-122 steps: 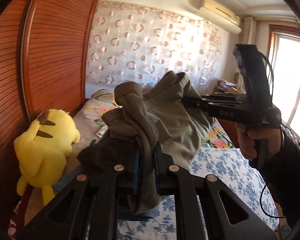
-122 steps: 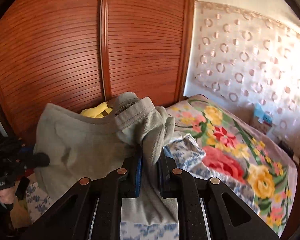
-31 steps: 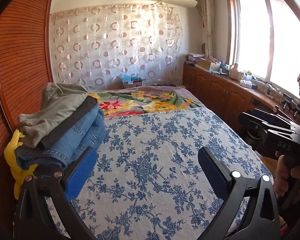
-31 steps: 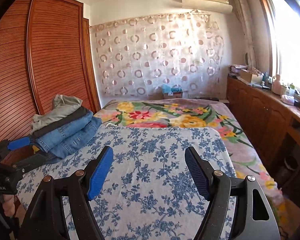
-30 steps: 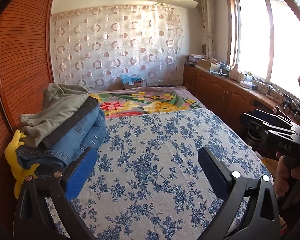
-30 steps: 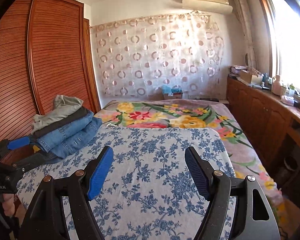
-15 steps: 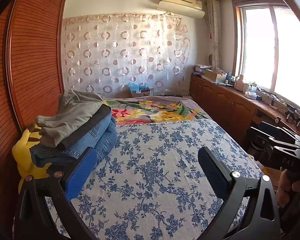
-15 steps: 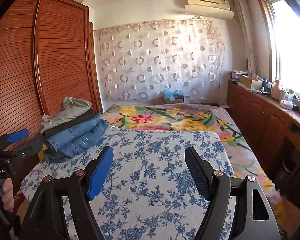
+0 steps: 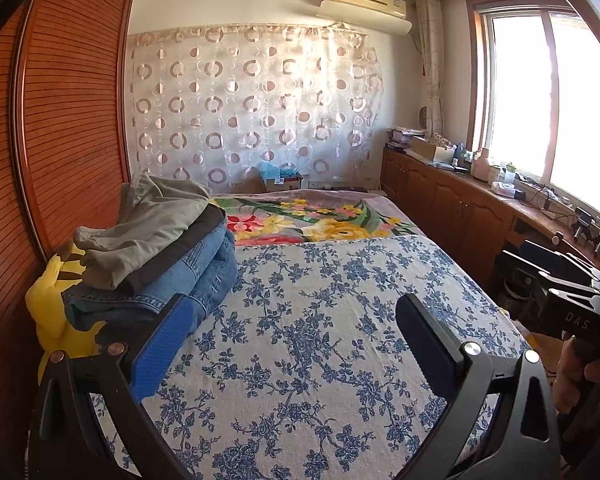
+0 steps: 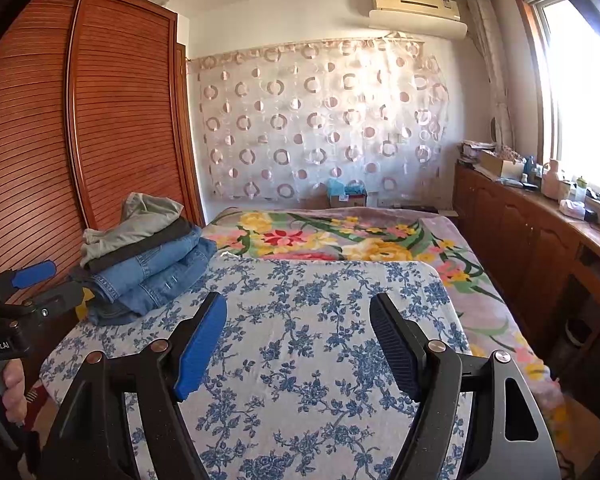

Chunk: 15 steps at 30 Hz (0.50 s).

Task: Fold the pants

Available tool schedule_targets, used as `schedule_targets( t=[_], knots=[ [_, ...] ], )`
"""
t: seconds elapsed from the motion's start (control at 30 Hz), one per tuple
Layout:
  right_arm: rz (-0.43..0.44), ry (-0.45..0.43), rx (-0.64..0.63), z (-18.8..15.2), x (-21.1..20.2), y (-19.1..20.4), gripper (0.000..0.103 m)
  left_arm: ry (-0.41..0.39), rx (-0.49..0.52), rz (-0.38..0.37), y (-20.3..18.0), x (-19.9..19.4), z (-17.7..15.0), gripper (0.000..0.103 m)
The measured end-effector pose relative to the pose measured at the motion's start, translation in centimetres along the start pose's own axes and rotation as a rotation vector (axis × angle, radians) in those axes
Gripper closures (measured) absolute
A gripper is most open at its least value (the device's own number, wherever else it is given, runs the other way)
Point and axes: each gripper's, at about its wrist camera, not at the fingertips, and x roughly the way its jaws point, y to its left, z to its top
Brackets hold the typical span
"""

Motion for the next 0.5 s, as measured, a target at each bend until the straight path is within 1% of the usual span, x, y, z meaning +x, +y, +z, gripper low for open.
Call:
schedule_targets(
  t=[0.5],
  knots=[
    [-0.001,-0.002,-0.004,-0.15,-0.08,0.01,0.027,0.004,0.003,-0.004,-0.17,0.22,-0.22,0.002]
  ],
)
